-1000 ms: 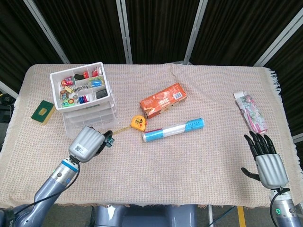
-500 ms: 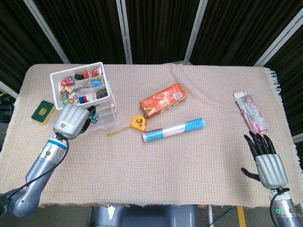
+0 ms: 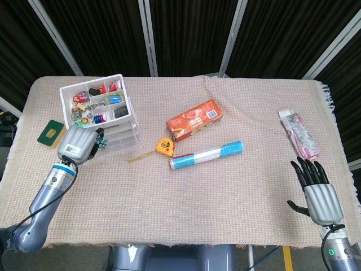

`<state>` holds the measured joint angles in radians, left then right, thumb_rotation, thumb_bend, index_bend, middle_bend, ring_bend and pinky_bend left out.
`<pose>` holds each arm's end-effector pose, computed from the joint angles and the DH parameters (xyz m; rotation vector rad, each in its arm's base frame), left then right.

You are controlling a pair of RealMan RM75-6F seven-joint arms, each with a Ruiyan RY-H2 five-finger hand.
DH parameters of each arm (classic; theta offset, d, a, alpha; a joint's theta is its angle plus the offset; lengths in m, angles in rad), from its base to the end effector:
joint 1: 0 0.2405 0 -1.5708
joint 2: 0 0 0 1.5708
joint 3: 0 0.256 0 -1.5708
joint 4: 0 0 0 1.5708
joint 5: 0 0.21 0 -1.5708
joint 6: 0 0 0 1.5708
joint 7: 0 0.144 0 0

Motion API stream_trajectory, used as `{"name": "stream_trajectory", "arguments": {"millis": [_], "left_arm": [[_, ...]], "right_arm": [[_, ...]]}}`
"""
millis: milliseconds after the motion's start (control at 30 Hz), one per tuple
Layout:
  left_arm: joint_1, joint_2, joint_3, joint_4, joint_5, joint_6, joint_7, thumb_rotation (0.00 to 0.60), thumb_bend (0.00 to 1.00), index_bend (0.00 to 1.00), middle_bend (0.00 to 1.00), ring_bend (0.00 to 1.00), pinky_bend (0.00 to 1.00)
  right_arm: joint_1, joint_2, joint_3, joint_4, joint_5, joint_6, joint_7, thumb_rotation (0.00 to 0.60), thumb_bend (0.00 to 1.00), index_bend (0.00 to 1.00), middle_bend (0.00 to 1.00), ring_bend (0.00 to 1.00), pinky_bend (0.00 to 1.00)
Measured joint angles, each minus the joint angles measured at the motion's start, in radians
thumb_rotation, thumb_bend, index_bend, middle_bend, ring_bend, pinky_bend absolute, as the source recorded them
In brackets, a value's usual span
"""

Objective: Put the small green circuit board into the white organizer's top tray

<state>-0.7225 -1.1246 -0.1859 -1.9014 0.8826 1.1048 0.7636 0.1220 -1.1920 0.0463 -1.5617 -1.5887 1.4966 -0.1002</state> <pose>-0.1508 0.3336 0.1085 -1.7626 -0.6542 -0.6488 -0.2953 -0.1910 0.1363 1.4967 -0.7736 0.9272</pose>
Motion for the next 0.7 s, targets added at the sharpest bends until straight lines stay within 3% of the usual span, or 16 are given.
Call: {"name": "stream_trajectory", "arguments": {"millis": [133, 267, 700], "left_arm": [[-0.007, -0.01, 0.016, 0.016, 0.001, 0.005, 0.019, 0.6, 0.4, 0.6, 0.99, 0.93, 0.72], [-0.013, -0.014, 0.023, 0.022, -0.009, 0.007, 0.023, 0.6, 0.27, 0.52, 0.99, 0.93, 0.73], [-0.021, -0.01, 0.042, 0.016, -0.011, 0.024, 0.021, 0.6, 0.2, 0.34, 0.99, 0.93, 0.72]], "right_arm": [[-0.001, 0.0, 0.0, 0.0, 0.0, 0.001, 0.001, 0.6, 0.0, 0.04, 0.0, 0.0, 0.0], [-0.001, 0.0, 0.0, -0.001, 0.001, 0.001, 0.002, 0.6, 0.0, 0.04, 0.0, 0.0, 0.0], [-0.001, 0.0, 0.0, -0.001, -0.001, 0.003, 0.001, 0.6, 0.0, 0.04, 0.0, 0.0, 0.0]]}}
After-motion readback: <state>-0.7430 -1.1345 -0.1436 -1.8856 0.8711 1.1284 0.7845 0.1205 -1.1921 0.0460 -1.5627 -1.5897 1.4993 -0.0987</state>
